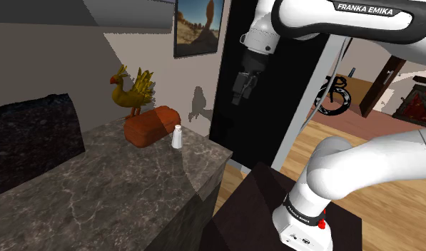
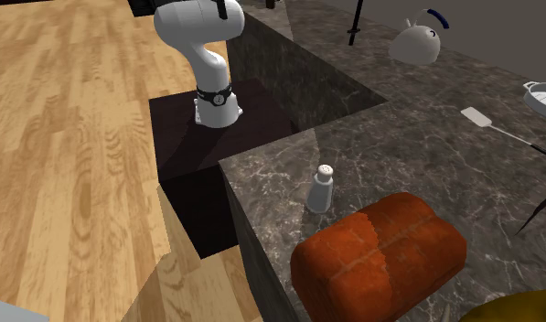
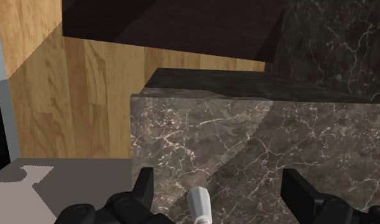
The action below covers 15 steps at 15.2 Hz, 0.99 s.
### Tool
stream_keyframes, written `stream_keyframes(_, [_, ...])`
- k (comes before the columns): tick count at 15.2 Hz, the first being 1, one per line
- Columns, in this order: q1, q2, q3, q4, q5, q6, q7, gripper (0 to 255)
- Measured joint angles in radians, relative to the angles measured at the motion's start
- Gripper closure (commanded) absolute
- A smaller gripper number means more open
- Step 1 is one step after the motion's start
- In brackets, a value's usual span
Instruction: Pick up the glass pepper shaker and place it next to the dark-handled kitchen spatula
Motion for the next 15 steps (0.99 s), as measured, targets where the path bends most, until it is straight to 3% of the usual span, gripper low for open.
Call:
stream_keyframes(4, [0.000, 0.062, 0.022, -0.003, -0.004, 0.064, 0.010, 0])
stream_keyframes(15, [-0.019, 0.456, 0.138, 0.090, -0.078, 0.356, 0.107, 0])
